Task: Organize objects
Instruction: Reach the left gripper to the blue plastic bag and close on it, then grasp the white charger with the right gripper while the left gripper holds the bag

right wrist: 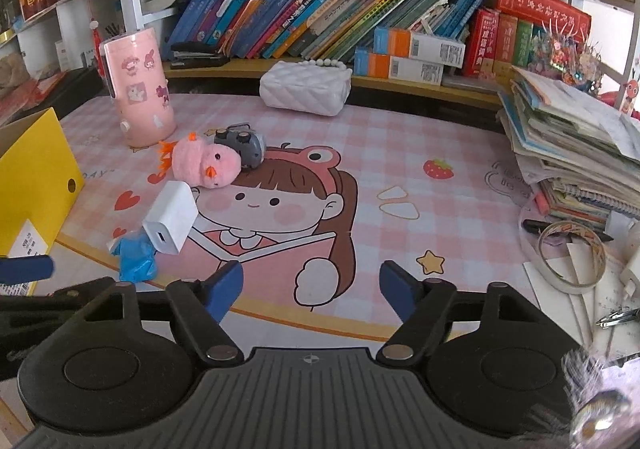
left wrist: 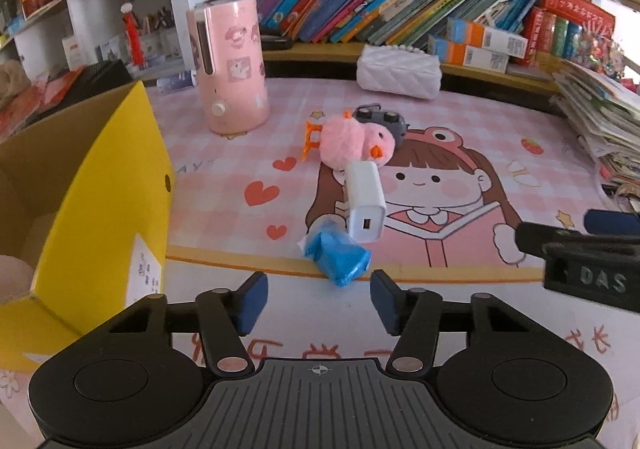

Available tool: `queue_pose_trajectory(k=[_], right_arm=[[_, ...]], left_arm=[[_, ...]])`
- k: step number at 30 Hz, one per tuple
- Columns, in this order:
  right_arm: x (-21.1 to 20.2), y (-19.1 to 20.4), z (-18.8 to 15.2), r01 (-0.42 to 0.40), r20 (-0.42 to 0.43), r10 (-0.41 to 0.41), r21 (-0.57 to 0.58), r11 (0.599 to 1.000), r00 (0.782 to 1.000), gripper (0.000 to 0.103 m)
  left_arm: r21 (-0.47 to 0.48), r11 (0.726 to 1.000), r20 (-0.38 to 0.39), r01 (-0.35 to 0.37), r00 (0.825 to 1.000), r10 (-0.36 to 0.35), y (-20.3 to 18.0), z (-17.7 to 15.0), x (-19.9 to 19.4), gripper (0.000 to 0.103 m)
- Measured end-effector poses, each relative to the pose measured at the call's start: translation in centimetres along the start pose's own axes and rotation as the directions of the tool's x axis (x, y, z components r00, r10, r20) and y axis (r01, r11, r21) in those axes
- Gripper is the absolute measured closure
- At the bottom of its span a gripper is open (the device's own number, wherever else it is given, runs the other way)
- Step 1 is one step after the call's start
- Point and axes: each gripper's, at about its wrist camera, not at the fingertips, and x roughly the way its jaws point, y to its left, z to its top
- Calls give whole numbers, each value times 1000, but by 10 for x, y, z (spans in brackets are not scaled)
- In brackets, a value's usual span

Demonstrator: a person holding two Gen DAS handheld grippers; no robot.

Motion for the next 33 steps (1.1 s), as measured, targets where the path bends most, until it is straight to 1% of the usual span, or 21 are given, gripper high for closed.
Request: queue_pose_trajectory(k=[6,10,11,12,15,17,22,25,29,33], right_arm=[[1,1,0,8,6,-8,-12,1000,1000,30],[1,1,1,10,3,-10,-10,1000,1000,30],[1,1,1,13,3,-13,-11,1000,1000,30],[1,1,1,17,6,-16,-14,1000,1000,30],[-1,2,1,25,16,-25,-22,999,1000,30],[-2,4,1,22,21,-22,-27,999,1000,30],[2,14,5,-11,31,12,-41,999,999,28],[12,26,10,-49,24,51,-59,997,998,26],[30,50,19,-117,8,119,-101,988,993,26],[53,79,30,-180,-20,179,-159,971,984,27]], left_arm=[[-17,999,-13,27,1000,-27,-3,9,23,48],[-45,999,-38,25,999,-27,-4,15,42,49],[-66,997,-47,27,998,-30,-3,16,47,55],[-77,997,-54,28,998,-33,-2,17,51,58],[-62,998,-42,29,999,-31,-3,16,54,64],[-42,999,-37,32,999,-33,-2,13,49,67],[-9,999,-19,36,999,-36,7,2,21,68],[14,999,-28,33,999,-33,14,-10,3,68],[8,999,-38,35,999,-35,27,-23,-18,68],[9,1000,-45,2,999,-2,36,-31,-28,68]])
